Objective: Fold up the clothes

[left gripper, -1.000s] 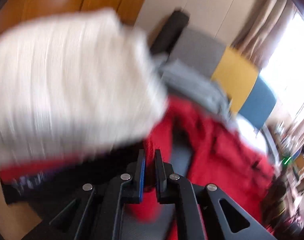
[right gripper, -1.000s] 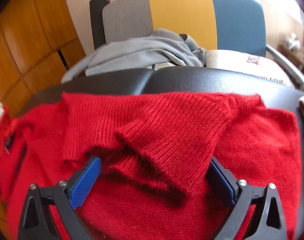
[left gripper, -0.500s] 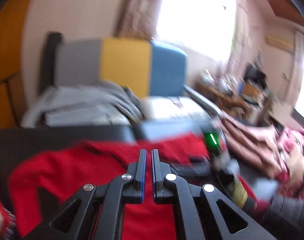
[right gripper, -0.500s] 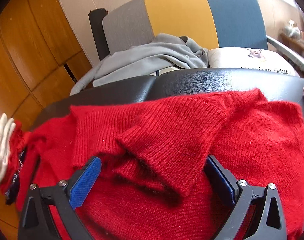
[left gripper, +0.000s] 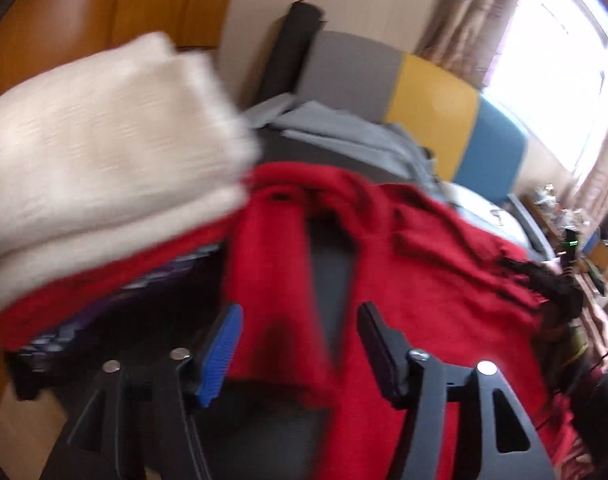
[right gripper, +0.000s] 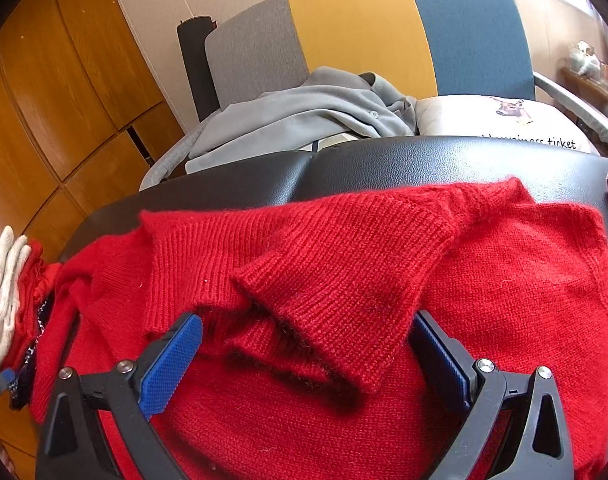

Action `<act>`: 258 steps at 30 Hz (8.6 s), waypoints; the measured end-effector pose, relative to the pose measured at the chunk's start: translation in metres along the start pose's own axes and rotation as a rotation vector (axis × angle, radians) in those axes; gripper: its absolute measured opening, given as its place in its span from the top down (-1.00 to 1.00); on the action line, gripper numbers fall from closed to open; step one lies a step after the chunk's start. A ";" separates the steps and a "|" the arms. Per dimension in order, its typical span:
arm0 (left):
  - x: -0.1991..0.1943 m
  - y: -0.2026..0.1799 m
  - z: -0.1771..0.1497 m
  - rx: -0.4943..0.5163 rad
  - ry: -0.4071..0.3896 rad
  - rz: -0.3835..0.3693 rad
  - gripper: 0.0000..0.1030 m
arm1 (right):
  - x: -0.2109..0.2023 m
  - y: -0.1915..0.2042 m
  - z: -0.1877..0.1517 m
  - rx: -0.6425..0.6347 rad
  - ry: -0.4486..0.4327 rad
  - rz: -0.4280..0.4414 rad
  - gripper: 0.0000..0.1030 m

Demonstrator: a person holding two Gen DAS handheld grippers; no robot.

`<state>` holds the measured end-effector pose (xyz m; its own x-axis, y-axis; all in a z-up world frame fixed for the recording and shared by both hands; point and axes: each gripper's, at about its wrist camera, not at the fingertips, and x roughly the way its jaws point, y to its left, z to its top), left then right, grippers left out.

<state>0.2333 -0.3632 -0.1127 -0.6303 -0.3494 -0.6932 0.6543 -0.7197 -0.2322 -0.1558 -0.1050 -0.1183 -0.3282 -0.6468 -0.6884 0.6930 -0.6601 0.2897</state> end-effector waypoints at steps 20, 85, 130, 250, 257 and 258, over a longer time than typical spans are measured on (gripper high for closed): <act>0.004 0.004 0.038 -0.178 -0.067 -0.056 0.88 | 0.001 0.002 -0.002 -0.009 0.004 -0.014 -1.00; -0.005 -0.032 -0.089 0.019 0.128 -0.428 0.66 | -0.073 0.186 0.055 -0.184 0.133 0.409 0.87; 0.052 -0.080 -0.026 0.008 0.225 -0.502 0.53 | -0.148 0.039 0.053 -0.076 0.069 0.365 0.64; 0.154 -0.039 0.060 -0.529 0.186 -0.577 0.74 | -0.071 -0.098 -0.038 0.329 0.021 0.091 0.31; 0.122 -0.035 0.075 -0.462 0.116 -0.634 0.90 | -0.111 -0.073 -0.012 0.219 -0.034 0.150 0.57; 0.121 -0.034 0.076 -0.459 0.117 -0.638 0.90 | -0.119 -0.071 -0.011 0.214 -0.048 0.165 0.57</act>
<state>0.1036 -0.4266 -0.1367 -0.9102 0.1305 -0.3931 0.3047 -0.4320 -0.8488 -0.1585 0.0227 -0.0646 -0.2559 -0.7662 -0.5895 0.5898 -0.6069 0.5328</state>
